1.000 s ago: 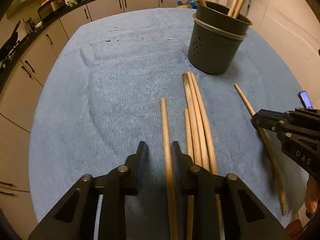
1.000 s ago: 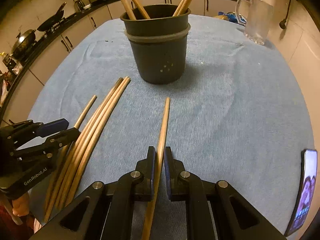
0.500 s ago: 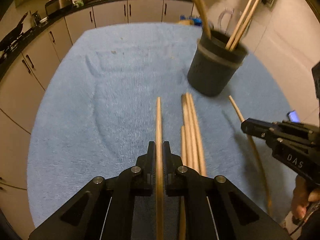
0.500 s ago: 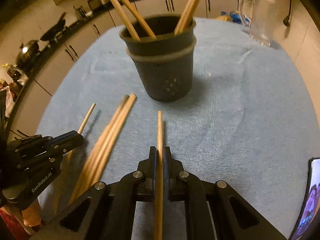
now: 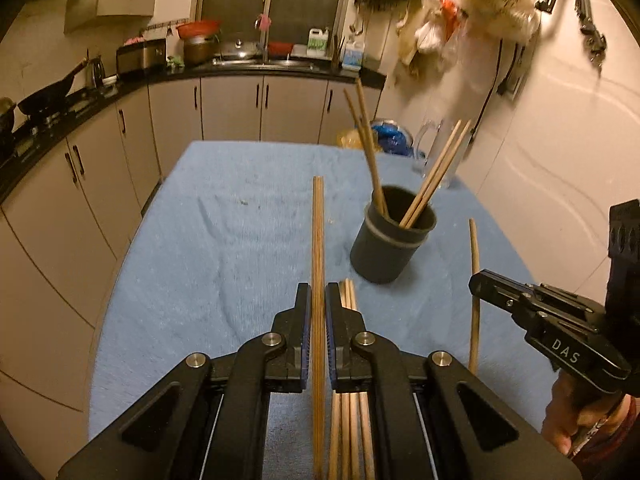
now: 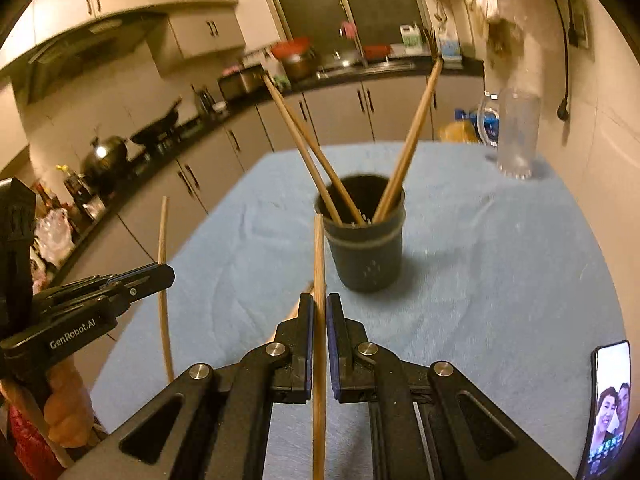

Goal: Organize utensils
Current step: 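Lift the chopstick and carry it over the grey cup with the left gripper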

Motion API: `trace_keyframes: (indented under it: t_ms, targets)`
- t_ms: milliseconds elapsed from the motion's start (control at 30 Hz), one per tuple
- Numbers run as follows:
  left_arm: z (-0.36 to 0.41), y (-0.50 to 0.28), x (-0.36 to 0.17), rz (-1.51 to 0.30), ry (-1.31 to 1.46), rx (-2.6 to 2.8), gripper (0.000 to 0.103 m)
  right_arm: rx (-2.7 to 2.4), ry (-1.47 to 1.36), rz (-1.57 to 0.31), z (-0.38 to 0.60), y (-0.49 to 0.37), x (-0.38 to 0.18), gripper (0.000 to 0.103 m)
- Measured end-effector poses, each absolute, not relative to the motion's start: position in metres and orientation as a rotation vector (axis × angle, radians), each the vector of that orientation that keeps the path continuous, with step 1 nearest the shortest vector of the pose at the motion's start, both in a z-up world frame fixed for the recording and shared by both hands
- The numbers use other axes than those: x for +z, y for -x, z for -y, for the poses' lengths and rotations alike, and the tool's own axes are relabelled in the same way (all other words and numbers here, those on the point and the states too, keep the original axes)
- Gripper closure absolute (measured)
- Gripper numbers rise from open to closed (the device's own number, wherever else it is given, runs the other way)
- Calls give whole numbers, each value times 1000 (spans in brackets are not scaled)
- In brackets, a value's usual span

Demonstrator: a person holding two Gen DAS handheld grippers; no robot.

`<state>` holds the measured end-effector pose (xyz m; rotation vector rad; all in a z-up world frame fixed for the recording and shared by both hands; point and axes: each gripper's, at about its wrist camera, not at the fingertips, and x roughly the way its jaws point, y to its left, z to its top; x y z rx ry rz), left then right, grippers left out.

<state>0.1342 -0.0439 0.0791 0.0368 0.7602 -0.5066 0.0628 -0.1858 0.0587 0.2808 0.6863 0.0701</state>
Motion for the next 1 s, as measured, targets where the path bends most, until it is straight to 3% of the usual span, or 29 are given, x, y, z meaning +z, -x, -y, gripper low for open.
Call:
trace_keyframes:
  t_ms: [1000]
  targets:
    - [47, -132, 109, -691, -21, -518, 97, 32, -338, -563, 202, -45, 92, 96]
